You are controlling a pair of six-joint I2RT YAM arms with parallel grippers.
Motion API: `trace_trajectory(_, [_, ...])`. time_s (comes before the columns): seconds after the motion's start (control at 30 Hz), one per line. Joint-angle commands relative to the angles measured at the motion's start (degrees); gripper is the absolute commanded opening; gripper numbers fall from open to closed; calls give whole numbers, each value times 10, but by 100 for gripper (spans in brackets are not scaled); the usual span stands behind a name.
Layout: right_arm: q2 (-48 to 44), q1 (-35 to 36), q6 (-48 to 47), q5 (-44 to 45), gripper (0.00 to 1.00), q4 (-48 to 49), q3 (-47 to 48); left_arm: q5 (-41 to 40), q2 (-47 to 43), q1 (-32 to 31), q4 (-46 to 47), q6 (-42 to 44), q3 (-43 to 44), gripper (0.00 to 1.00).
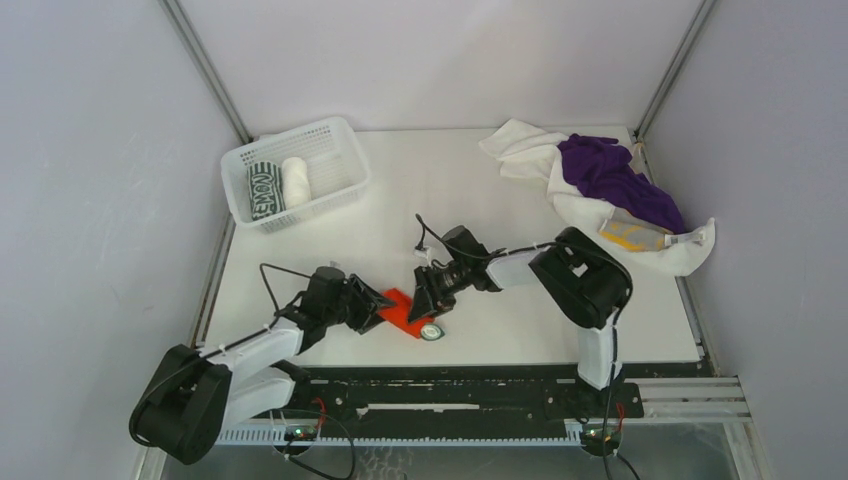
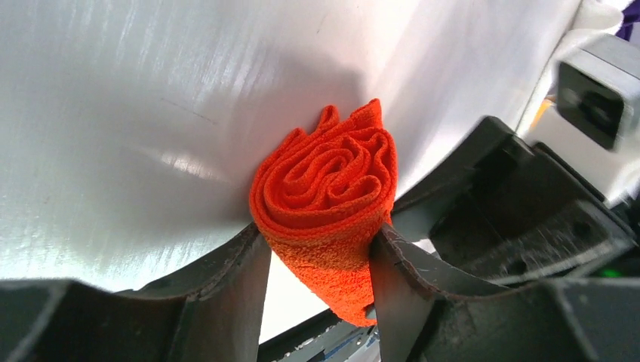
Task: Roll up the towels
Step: Roll the towel at the center of the board.
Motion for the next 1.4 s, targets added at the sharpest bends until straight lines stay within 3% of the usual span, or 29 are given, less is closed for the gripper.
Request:
trace_trajectory(0.0, [-97,22,-110,174,52,-142,-4,-50,27,-3,-100,40,24,53])
trace_trajectory(0.17, [-195,77,-187,365,59,-236,13,-49,49,-3,-108,51,29,53])
trace_trajectory(0.33, [-263,162,-256,552,63,-265,16,-41,68,-3,-110,62,41,53])
trace_trajectory(0.6, [-256,293,-334,734,65,-251,39,-44,70,-3,-127,72,52,54])
trace_trajectory(0.87, [-158,330,-350,791,62,-274,88,-43,70,-8,-133,75,60,56])
trace_trajectory(1.0, [-137,330,-336,782,55,-287,90,-40,56,-10,-139,70,64,63])
trace_trajectory(1.2, [-138,305,-312,695,47,-276,76,-42,-6,-10,-158,47,66,76])
trace_trajectory(1.37, [-142,277,-295,616,43,-257,64,-38,-37,-17,-170,33,72,78])
